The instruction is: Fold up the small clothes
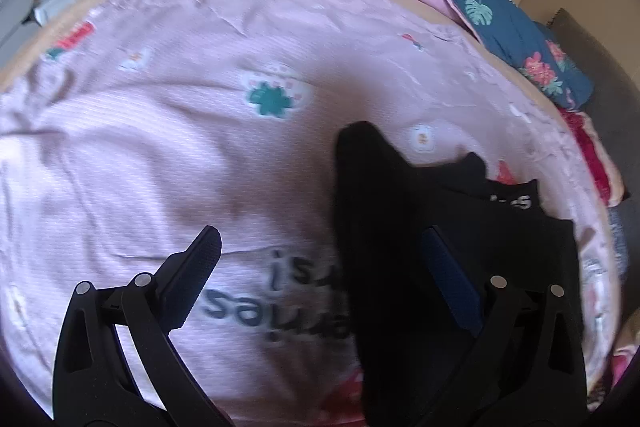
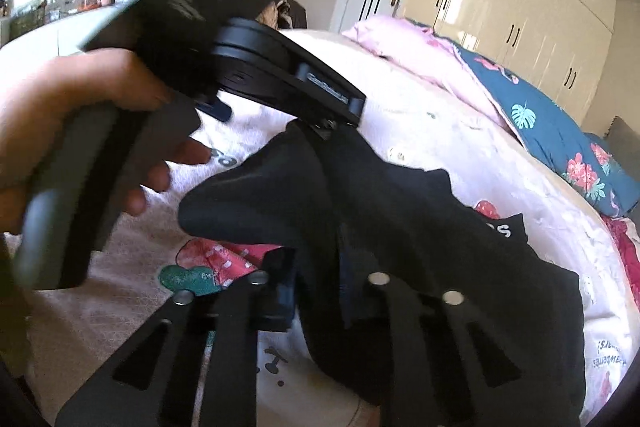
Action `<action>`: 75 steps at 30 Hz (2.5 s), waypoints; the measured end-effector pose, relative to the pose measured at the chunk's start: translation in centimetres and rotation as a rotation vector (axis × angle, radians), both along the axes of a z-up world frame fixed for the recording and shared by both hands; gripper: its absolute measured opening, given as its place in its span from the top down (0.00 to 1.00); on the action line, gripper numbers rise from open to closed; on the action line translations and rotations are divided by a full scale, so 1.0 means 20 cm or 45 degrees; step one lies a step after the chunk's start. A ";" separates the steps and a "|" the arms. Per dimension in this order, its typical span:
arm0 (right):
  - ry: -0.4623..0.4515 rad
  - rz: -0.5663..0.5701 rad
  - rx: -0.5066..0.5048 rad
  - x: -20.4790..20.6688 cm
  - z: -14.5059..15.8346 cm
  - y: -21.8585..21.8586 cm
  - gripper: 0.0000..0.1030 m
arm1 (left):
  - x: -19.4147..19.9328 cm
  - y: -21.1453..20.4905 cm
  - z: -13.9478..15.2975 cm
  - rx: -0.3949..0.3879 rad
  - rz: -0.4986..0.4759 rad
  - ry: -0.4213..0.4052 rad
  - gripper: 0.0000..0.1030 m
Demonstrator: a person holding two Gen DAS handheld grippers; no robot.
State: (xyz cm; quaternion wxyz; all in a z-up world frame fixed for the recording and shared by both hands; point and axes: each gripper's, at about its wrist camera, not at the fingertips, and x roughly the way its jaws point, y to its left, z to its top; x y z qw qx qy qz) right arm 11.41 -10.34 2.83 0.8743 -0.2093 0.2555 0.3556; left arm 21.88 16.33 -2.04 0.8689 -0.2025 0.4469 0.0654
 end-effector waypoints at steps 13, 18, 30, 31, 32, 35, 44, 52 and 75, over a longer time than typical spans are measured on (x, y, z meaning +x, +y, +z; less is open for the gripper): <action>-0.020 -0.146 0.194 0.04 0.15 -0.32 0.92 | 0.11 -0.35 0.19 -0.079 -0.159 -0.092 0.90; -0.026 -0.232 0.278 0.05 0.21 -0.48 0.92 | 0.13 -0.58 0.36 0.019 -0.246 -0.157 0.91; 0.013 -0.435 0.440 0.09 0.24 -0.85 0.92 | 0.18 -0.97 0.51 0.125 -0.393 -0.177 0.91; 0.028 -0.453 0.453 0.10 0.24 -0.89 0.92 | 0.18 -0.99 0.51 0.127 -0.402 -0.176 0.91; 0.039 -0.467 0.462 0.10 0.23 -0.92 0.92 | 0.19 -1.02 0.51 0.128 -0.415 -0.172 0.91; 0.080 -0.515 0.501 0.12 0.20 -1.00 0.93 | 0.21 -1.11 0.50 0.125 -0.448 -0.157 0.91; 0.284 -0.669 0.598 0.20 0.07 -1.20 0.92 | 0.32 -1.37 0.36 0.174 -0.537 -0.070 0.91; 0.555 -0.764 0.731 0.31 -0.07 -1.35 0.92 | 0.43 -1.54 0.22 0.186 -0.592 0.012 0.90; 1.030 -0.798 1.070 0.31 -0.22 -1.56 0.76 | 0.58 -1.76 0.09 0.122 -0.668 0.114 0.41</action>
